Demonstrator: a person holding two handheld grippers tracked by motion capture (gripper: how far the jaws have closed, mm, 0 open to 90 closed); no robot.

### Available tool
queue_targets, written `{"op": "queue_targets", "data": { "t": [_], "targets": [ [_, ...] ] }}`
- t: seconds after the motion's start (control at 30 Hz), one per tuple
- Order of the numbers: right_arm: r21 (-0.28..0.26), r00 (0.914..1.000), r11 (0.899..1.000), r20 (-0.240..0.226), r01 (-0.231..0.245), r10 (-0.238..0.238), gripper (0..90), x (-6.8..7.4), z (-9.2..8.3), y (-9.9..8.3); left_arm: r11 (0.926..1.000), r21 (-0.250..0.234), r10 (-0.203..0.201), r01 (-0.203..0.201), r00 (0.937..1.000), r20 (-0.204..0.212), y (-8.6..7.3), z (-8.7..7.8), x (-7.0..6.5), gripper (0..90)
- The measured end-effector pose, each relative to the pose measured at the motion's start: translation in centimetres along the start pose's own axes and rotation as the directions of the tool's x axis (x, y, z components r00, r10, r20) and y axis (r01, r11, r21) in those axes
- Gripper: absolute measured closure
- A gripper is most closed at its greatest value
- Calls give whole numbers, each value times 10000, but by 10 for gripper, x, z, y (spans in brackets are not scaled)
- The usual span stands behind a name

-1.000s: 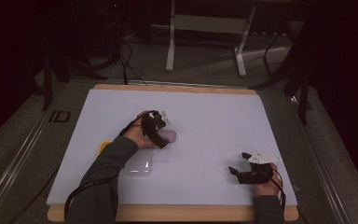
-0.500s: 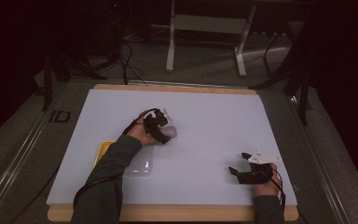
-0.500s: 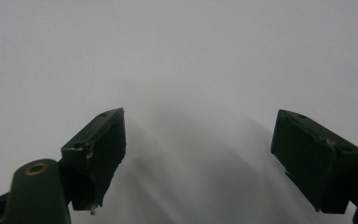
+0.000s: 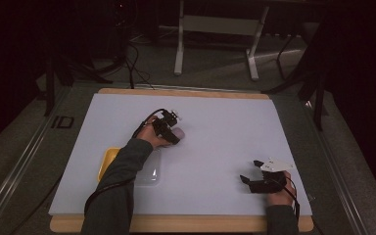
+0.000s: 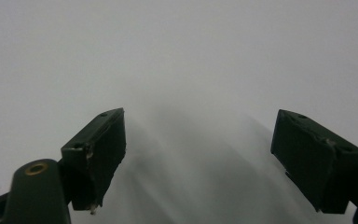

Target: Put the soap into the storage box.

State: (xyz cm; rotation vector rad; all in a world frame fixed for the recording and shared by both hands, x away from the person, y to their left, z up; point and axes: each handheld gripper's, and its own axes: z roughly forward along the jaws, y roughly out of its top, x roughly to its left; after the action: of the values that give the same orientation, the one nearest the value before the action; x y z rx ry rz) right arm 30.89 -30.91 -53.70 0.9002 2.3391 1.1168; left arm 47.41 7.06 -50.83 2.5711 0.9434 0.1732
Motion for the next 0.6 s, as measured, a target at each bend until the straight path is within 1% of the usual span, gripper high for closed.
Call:
{"op": "queue_targets", "data": {
  "t": [0.07, 0.1, 0.2, 0.23, 0.27, 0.3, 0.33, 0.37, 0.43, 0.47, 0.6],
  "targets": [
    [-3, 10000, 10000, 5, 11, -11, 176, 0, 0, 0, 9989, 457, -37, 42, 9999, -110, 6, 0, -2, 419],
    [2, 10000, 10000, 0, 2, -2, 176, 0, 0, 0, 9989, 457, -37, 42, 9999, -110, 6, 0, -2, 421],
    [5, 10000, 10000, -5, 1, -1, 176, 0, 0, 0, 9967, 799, -98, 110, 9998, -152, 9, 0, -2, 426],
    [18, 10000, 10000, -4, 3, -3, 176, 0, 0, 0, 9956, 917, -203, 218, 9997, -165, 10, 0, -2, 431],
    [22, 10000, 10000, -2, 7, -7, 176, 0, 0, 0, 9956, 917, -203, 218, 9997, -165, 10, 0, -2, 435],
    [19, 10000, 10000, 2, 13, -13, 176, 0, 0, 0, 9936, 1039, -413, 437, 9988, -259, 12, 0, -3, 445],
    [19, 10000, 10000, 2, 13, -13, 176, 0, 0, 0, 9936, 1039, -413, 437, 9988, -259, 12, 0, -3, 455],
    [23, 10000, 10000, 8, 18, -18, 176, 0, 0, 0, 9926, 1071, -546, 577, 9980, -313, 13, 0, -3, 455],
    [38, 10000, 10000, 2, 20, -20, 176, 0, 0, 0, 9906, 1217, -587, 632, 9975, -403, 15, 0, -4, 486],
    [38, 10000, 10000, 2, 20, -20, 176, 0, 0, 0, 9898, 1276, -578, 628, 9974, -425, 16, 0, -5, 486],
    [61, 10000, 10000, -7, 39, -39, 176, 0, 1, 0, 9898, 1285, -559, 608, 9976, -414, 16, 0, -5, 493]
  ]
}}
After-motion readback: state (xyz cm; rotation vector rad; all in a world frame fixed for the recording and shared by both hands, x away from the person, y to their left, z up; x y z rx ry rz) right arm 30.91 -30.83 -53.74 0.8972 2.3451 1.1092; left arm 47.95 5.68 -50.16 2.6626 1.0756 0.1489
